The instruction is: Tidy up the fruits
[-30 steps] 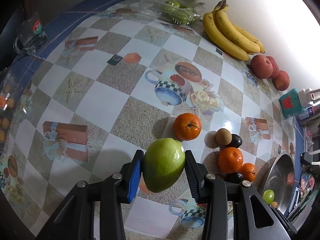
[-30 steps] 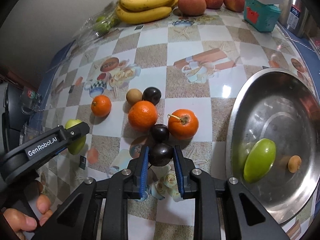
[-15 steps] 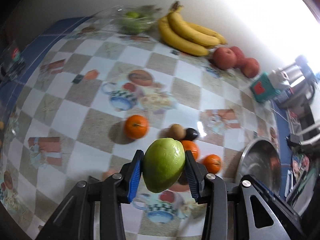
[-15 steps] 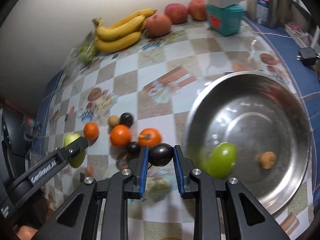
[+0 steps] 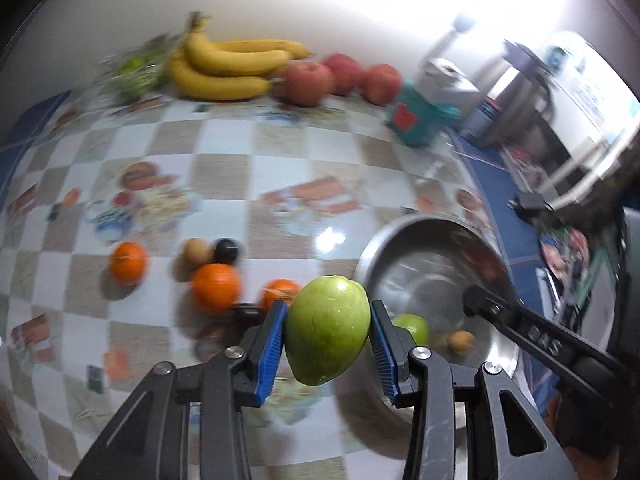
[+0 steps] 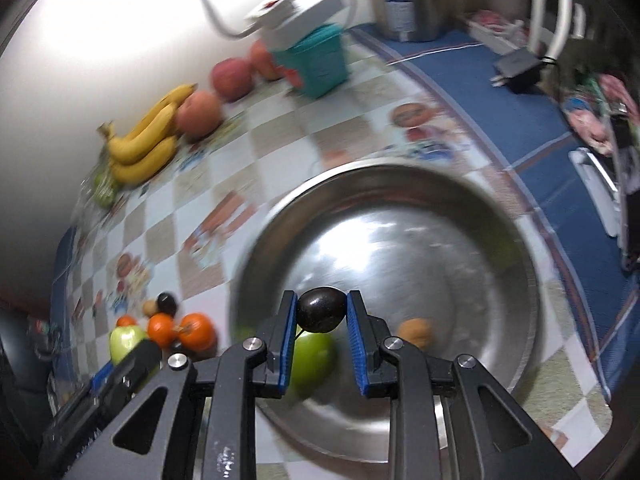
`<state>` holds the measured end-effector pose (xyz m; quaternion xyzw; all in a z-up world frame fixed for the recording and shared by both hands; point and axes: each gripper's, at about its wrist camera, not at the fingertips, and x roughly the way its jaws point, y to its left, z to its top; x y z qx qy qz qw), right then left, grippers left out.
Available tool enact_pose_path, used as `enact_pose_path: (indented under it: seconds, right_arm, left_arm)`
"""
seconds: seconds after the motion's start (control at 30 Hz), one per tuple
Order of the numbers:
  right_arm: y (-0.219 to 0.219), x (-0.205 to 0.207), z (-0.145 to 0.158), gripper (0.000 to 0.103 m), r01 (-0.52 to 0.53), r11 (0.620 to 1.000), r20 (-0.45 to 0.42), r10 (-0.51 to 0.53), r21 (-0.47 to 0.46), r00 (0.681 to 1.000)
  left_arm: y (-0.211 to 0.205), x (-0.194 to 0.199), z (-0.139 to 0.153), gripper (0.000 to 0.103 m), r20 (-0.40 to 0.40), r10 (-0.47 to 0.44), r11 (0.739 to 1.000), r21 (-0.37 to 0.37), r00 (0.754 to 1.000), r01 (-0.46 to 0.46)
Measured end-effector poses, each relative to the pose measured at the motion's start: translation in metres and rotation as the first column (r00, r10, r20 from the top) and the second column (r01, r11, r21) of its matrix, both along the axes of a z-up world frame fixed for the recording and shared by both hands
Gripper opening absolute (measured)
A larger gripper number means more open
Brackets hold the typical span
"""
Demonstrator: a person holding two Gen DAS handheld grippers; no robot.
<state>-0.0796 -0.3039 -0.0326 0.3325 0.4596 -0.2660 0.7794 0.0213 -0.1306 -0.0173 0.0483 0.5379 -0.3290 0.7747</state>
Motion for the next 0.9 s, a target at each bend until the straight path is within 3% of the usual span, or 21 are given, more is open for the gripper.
enact_pose_path:
  seconds: [0.3,0.47,0.9]
  right_arm:
    - [-0.028,-0.017,-0.009,0.026,0.078,0.997,0.011,-0.078,0.01,0.997]
    - [-0.036,-0.018,-0.017,0.026,0.097,0.995,0.003,-0.097,0.012,0.995]
    - [-0.053,-0.019,-0.039,0.026,0.131,0.99,-0.032,-0.13,0.047,0.991]
  left_arm:
    - [-0.055,-0.033,-0.005,0.044,0.076,-0.176,0.984,0.039,0.982,0.173]
    - [-0.068,-0.031,-0.014,0.044,0.103,-0.195,0.98,0.047,0.975,0.191]
    - [-0.098,-0.025,-0.034,0.044,0.074,-0.23,0.973,0.025,0.97,0.228]
